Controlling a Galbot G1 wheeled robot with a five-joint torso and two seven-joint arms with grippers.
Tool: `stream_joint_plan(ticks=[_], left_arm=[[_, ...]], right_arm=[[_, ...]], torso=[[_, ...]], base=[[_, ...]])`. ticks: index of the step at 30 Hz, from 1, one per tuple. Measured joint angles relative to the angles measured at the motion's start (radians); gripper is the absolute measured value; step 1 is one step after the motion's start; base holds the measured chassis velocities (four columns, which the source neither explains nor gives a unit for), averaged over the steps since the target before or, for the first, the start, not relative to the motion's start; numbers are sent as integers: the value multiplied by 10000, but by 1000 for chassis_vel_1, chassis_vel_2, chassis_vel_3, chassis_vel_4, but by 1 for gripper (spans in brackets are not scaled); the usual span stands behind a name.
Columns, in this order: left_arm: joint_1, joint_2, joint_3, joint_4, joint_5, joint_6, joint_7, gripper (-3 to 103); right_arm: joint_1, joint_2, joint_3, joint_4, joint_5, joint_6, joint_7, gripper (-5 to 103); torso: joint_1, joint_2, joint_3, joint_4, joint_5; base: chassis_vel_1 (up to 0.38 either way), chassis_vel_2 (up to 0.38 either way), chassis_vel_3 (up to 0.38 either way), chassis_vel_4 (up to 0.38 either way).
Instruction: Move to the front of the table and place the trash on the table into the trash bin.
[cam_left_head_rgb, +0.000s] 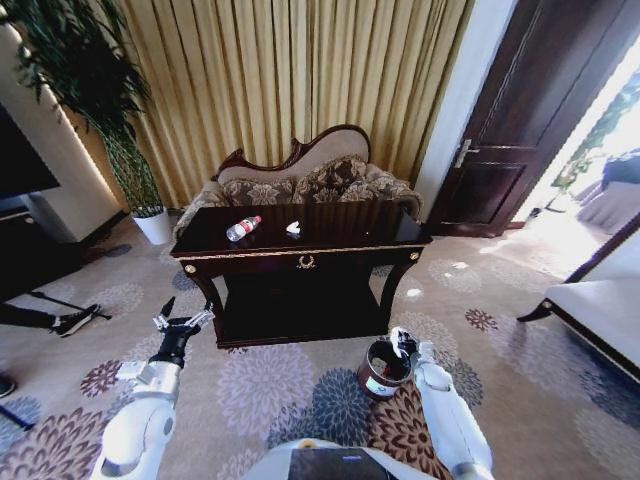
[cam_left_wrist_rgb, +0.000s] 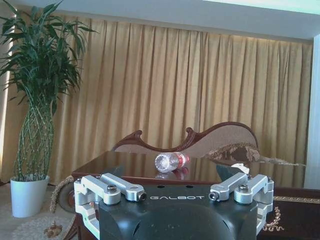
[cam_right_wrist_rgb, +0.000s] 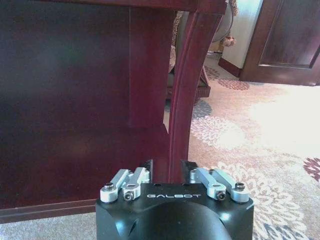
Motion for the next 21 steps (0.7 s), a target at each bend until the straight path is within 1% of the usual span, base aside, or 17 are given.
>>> stream_joint_plan(ticks=[1, 5, 6, 7, 8, 10, 11, 12, 13, 14, 15, 16, 17, 18, 19, 20, 21], left_arm=[[0, 0, 0, 0, 0, 0, 0, 100], [12, 16, -32, -22, -5, -27, 3, 100], [12, 16, -32, -22, -5, -27, 3, 100], [9, 17, -33, -22, -6, -27, 3, 100], [1, 18, -33, -22, -6, -28, 4, 100], [-26, 18, 3, -22, -6, -28, 4, 100], [-26, 18, 3, -22, -6, -28, 4, 100], [-38, 17, 18, -23, -6, -28, 3, 100], [-45, 15, 28, -23, -6, -28, 3, 100], [-55, 13, 59, -24, -4, -19, 1, 100], [-55, 13, 63, -24, -3, -13, -2, 100], [-55, 13, 63, -24, -3, -13, -2, 100], [-56, 13, 66, -25, -2, -8, -2, 100], [-58, 15, 69, -17, 0, -2, -2, 100], [-58, 15, 69, -17, 0, -2, -2, 100], [-58, 18, 70, -1, 3, 6, -3, 100], [-59, 19, 70, 2, 5, 6, -4, 100]], right_arm=[[0, 0, 0, 0, 0, 0, 0, 32], [-20, -20, -14, 138, 16, -7, 0, 54], [-20, -20, -14, 138, 16, -7, 0, 54], [-46, -28, -18, 244, 32, -8, 0, 59], [-99, -36, -25, 426, 81, -10, 0, 59], [-259, -54, -53, 1073, 388, -5, 0, 70], [-259, -54, -53, 1073, 388, -5, 0, 70], [-295, -58, -60, 1304, 512, 36, 0, 76], [-314, -61, -63, 1470, 598, 89, 0, 76], [-405, -93, -55, 2195, 840, 293, 0, 86], [-470, -132, -54, 2646, 1012, 325, 0, 91], [-470, -132, -54, 2646, 1012, 325, 0, 91], [-523, -180, -54, 3067, 1244, 325, 0, 91], [-611, -271, -56, 3854, 1704, 204, 2, 96], [-611, -271, -56, 3854, 1704, 204, 2, 96], [-695, -341, -72, 4535, 2074, 13, 2, 96], [-743, -380, -90, 4874, 2258, -84, 1, 100]], torso=[[0, 0, 0, 0, 0], [0, 0, 0, 0, 0], [0, 0, 0, 0, 0], [0, 0, 0, -1, 1], [0, 0, 0, 0, 0], [0, 0, 0, -2, 0], [0, 0, 0, -2, 0], [0, 0, 0, -2, 1], [0, 0, 0, -2, 1], [0, 0, 0, 1, 0], [0, 0, 1, 1, 3], [0, 0, 1, 1, 3], [0, 0, 0, 0, 3], [0, 0, 0, -1, -5], [0, 0, 0, -1, -5], [0, 0, 0, -1, -2], [0, 0, 0, 0, -1]], base=[[0, 0, 0, 0], [0, 0, 0, 0], [0, 0, 0, 0], [0, 0, 0, 0], [0, 0, 0, 0], [0, 0, 0, 0], [0, 0, 0, 0], [0, 0, 0, 0], [0, 0, 0, 0], [0, 0, 0, 0], [0, 0, 0, 0], [0, 0, 0, 0], [0, 0, 0, 0], [0, 0, 0, 0], [0, 0, 0, 0], [0, 0, 0, 0], [0, 0, 0, 0]])
